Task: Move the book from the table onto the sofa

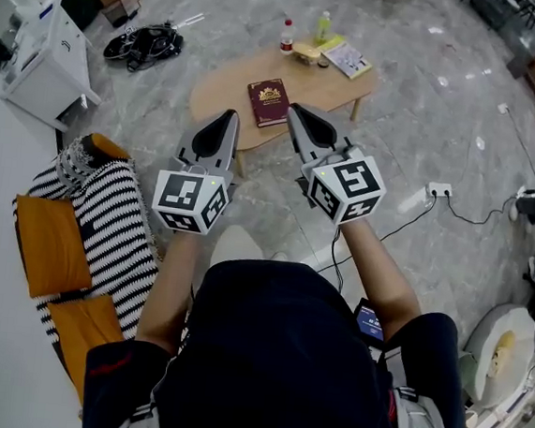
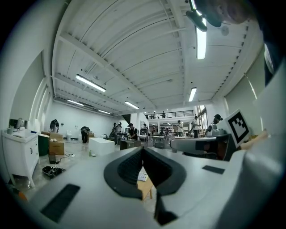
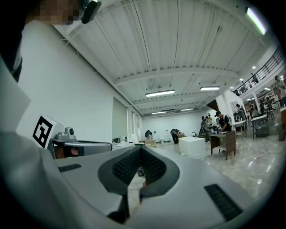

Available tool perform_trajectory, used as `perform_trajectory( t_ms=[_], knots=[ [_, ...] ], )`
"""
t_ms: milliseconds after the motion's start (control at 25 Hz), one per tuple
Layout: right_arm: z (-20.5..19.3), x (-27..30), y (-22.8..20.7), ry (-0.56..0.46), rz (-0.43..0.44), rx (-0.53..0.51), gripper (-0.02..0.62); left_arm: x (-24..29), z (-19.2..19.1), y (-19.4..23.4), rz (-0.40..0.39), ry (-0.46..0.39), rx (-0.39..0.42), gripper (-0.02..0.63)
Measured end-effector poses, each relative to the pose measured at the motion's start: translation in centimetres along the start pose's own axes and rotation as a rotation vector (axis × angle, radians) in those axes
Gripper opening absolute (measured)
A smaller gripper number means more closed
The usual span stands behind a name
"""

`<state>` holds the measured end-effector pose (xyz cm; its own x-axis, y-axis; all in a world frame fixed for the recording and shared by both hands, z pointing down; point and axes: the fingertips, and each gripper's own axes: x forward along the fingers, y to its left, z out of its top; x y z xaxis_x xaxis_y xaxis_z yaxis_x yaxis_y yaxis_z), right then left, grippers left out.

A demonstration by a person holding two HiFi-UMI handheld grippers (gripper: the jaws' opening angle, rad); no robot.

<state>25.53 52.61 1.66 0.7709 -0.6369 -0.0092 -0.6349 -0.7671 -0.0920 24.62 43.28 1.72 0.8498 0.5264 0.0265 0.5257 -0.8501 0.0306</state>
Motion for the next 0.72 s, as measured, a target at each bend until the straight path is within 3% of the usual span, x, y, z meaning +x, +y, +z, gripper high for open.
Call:
perform_trajectory(
  t_ms=[160, 360, 720],
  knots=[
    [0.0, 1.3, -1.1, 0.006, -0.003, 0.009, 0.011, 1.2, -0.2, 0.8, 0.000, 0.010, -0.016, 0.015],
    [-0.5, 3.6, -2.7, 0.022, -0.002, 0.012, 0.011, 3.1, 0.3, 3.8, 0.028, -0.035, -0.161, 0.015],
    [-0.8, 11.4, -5.3, 0.064, -0.023, 0.016, 0.011, 8.2, -0.3, 11.3, 0.031, -0.010, -0.223, 0.015]
  ],
)
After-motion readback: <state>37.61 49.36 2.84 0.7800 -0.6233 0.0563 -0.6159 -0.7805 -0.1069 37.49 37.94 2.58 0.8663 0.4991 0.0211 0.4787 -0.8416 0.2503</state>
